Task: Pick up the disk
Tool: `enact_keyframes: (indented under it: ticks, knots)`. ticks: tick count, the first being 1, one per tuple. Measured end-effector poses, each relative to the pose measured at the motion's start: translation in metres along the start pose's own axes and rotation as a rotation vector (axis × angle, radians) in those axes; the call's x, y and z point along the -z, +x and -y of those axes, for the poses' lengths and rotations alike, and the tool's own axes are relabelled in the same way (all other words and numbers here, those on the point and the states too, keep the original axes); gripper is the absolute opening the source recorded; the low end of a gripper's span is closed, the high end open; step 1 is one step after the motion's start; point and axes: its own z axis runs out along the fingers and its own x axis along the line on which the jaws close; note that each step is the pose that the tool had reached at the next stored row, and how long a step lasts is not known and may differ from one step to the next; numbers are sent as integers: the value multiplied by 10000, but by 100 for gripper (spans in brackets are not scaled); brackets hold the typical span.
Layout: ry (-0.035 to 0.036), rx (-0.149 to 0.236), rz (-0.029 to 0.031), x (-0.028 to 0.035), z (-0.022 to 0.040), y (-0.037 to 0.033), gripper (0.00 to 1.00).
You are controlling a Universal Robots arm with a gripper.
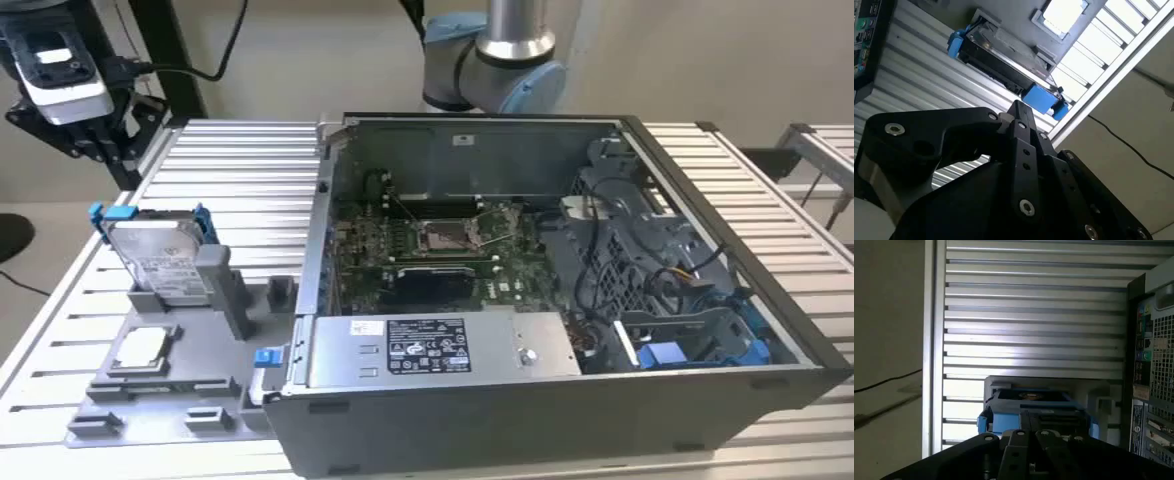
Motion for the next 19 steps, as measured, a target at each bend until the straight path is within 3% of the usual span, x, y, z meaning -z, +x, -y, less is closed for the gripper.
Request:
enact_keyframes:
  ticks: [14, 19]
  knots:
    - [1, 23, -1, 8, 0, 3, 0]
    - [51, 540, -22, 12, -1, 14, 0]
